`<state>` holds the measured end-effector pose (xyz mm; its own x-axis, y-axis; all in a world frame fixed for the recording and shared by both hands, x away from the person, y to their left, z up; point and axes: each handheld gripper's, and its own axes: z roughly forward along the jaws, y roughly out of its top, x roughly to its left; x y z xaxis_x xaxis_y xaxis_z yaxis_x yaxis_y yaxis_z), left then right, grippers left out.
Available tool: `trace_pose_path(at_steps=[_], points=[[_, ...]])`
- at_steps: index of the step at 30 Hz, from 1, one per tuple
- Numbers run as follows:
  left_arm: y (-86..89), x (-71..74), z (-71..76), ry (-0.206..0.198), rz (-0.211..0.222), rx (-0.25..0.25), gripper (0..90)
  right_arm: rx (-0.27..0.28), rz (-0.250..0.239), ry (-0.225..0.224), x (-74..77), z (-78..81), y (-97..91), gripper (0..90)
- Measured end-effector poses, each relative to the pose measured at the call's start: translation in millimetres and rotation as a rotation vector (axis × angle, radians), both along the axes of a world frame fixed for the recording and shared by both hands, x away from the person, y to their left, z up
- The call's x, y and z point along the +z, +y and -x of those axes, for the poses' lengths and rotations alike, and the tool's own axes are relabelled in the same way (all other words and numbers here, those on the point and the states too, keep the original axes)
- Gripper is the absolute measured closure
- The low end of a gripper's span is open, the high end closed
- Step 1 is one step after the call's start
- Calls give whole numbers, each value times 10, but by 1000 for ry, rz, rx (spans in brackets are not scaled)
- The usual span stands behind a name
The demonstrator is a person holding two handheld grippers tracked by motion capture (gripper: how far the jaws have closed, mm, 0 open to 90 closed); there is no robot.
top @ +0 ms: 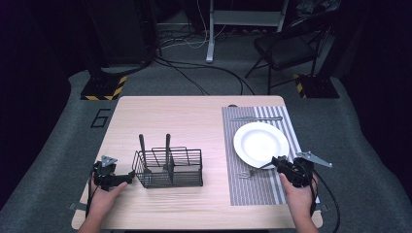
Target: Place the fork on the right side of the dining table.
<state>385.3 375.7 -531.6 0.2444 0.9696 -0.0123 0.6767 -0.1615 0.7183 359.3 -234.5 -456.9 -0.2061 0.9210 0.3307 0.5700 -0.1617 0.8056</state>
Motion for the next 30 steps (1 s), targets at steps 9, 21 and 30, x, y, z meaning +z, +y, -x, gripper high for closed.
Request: trace_pose_path(at_steps=[9, 21, 30], points=[[0, 0, 0, 0, 0, 0, 0, 1, -32, 1, -63, 14, -96, 699], [0, 0, 0, 0, 0, 0, 0, -18, -156, 18, -225, 24, -271, 710], [-2, -1, 0, -2, 3, 2, 0, -87, -261, 71, -369, 49, -353, 725]])
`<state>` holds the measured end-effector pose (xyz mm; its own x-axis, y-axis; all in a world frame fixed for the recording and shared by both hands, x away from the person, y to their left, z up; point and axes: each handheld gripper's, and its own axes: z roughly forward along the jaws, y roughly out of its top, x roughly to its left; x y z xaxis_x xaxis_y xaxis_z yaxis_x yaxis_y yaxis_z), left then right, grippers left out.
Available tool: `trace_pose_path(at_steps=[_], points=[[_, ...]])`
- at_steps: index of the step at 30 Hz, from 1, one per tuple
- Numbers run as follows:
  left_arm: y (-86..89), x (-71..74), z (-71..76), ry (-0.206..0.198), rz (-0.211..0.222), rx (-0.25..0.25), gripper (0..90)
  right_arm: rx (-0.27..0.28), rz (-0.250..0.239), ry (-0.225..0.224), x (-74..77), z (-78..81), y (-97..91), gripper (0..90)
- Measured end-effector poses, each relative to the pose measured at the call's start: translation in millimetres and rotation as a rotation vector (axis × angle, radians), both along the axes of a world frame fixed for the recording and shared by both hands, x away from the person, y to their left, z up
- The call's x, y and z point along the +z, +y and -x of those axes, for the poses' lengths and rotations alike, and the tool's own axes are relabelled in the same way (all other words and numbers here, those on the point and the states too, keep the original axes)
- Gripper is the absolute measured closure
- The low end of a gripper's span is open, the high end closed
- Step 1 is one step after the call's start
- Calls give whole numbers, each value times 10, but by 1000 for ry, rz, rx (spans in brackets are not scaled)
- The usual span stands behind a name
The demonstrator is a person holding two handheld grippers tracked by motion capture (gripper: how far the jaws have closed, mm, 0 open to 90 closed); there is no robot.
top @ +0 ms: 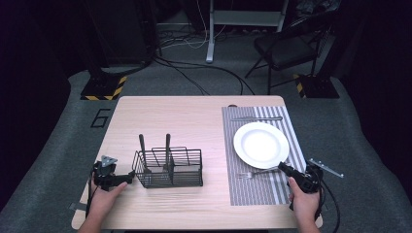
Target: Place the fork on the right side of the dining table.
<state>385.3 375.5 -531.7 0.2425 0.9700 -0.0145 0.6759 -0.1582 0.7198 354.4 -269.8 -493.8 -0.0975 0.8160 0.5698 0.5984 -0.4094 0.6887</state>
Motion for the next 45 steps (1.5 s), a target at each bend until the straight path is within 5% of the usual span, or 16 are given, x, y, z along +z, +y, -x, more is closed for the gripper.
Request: trace_pose_path(at_steps=[23, 45], points=[[-3, -1, 1, -1, 2, 2, 0, -175, -177, 109, -99, 38, -14, 757], [-4, -1, 1, -2, 3, 3, 0, -253, -237, 170, -258, -11, -79, 732]])
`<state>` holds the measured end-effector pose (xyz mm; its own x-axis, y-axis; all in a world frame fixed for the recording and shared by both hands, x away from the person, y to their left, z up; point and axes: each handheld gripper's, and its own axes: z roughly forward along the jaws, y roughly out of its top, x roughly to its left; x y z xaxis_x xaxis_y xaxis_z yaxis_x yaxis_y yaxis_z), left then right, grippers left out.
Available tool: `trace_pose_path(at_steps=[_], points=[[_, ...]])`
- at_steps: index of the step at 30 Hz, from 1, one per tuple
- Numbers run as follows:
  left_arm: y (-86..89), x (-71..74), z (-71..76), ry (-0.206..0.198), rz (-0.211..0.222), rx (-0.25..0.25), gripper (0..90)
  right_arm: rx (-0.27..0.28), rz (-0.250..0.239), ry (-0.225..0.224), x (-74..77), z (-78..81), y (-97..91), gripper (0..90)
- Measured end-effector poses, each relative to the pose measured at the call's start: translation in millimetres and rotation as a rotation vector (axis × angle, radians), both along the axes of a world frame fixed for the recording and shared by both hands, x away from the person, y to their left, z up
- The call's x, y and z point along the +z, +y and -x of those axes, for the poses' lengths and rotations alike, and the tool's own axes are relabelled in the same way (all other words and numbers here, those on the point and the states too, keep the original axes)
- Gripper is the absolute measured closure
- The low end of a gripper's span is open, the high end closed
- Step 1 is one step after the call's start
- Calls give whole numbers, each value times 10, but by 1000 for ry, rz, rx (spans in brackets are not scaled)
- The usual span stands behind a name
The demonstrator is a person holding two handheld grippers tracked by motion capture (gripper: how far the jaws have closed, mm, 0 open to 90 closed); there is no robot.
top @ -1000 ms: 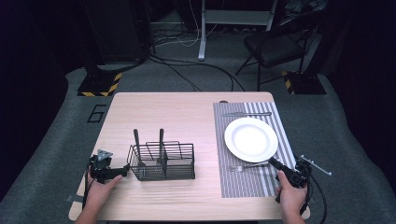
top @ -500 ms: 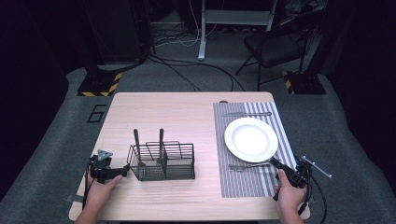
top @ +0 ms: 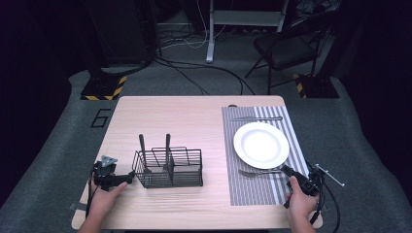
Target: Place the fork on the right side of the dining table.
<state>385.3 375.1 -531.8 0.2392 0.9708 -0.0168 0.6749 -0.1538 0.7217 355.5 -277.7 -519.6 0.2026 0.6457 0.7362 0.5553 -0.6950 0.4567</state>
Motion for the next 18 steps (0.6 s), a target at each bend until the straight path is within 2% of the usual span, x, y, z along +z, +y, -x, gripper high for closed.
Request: trace_pose_path(at_steps=[15, 18], points=[[5, 3, 1, 4, -6, -5, 0, -29, -39, 42, -110, -12, -48, 705], [1, 0, 0, 1, -1, -1, 0, -37, -24, 48, -116, -8, -57, 694]])
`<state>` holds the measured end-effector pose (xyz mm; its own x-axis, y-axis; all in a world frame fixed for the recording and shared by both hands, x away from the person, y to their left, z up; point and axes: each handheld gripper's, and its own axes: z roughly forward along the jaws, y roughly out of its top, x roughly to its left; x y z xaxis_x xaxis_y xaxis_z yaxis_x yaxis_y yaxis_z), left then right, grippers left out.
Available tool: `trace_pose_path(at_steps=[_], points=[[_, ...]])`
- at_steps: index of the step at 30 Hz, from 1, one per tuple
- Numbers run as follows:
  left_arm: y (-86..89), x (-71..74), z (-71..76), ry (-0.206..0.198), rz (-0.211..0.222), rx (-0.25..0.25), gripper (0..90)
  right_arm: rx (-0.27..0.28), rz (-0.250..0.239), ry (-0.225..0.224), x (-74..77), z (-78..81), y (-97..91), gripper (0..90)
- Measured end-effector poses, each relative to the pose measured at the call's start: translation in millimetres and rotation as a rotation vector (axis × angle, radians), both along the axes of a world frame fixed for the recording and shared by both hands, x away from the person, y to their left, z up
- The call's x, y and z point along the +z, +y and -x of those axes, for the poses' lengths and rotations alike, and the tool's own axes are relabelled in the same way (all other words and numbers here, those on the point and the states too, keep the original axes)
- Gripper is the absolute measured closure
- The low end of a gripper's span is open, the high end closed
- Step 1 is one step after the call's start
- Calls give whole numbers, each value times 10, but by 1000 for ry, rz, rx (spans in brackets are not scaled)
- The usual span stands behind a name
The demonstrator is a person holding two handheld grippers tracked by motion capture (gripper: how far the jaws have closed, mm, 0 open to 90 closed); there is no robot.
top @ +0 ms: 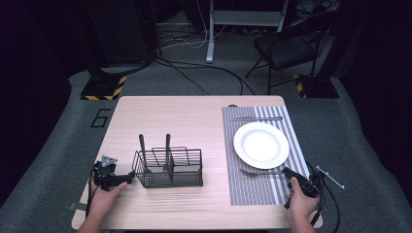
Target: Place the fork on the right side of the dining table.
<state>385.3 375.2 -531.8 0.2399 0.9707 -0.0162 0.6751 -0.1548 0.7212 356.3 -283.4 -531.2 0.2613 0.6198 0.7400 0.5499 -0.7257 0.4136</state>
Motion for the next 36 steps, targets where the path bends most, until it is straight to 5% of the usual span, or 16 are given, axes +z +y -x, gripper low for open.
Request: trace_pose_path(at_steps=[22, 36], points=[[-1, 1, 1, -1, -3, -4, 0, -50, 158, 12, 69, 75, -82, 606], [-3, -2, 1, -5, -2, -2, 0, -11, 180, -72, 172, 95, -62, 580]])
